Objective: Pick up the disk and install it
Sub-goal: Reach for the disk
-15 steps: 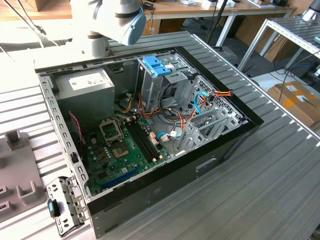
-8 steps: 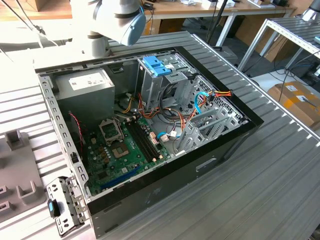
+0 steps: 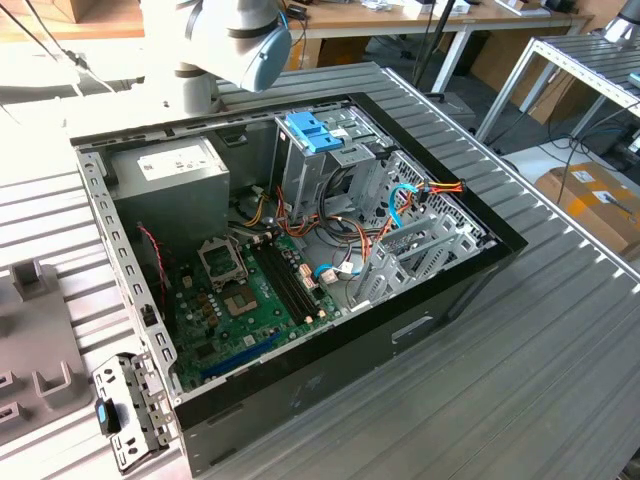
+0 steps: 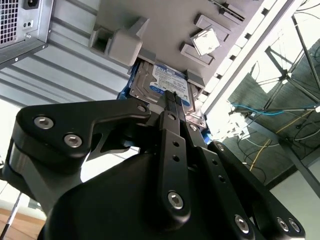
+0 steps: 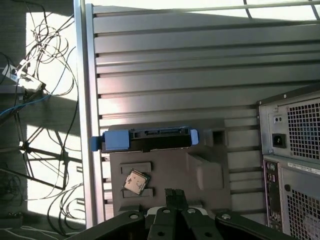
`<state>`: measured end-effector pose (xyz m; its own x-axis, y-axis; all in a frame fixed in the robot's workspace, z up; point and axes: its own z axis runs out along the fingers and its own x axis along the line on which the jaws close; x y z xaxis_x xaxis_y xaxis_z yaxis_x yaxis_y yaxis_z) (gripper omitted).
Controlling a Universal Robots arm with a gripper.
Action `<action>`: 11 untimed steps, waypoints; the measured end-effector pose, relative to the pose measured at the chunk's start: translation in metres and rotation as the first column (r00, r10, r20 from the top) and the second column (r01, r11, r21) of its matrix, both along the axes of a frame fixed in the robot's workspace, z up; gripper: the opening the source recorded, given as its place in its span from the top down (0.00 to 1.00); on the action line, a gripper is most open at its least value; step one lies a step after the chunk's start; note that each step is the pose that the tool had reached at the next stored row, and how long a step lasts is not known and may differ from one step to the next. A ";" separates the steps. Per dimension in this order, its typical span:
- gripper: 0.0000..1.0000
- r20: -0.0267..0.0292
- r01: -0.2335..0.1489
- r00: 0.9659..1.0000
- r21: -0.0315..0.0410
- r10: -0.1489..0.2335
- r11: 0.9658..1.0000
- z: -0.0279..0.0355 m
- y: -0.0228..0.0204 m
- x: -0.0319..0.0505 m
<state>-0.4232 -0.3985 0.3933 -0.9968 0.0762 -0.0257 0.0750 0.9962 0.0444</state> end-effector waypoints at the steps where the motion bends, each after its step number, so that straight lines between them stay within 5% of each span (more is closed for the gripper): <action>1: 0.89 0.000 0.000 1.000 0.000 0.000 1.000 0.0000 0.0000 -0.0015; 11: 0.89 0.000 0.000 1.000 0.000 0.000 1.000 0.0000 0.0000 -0.0131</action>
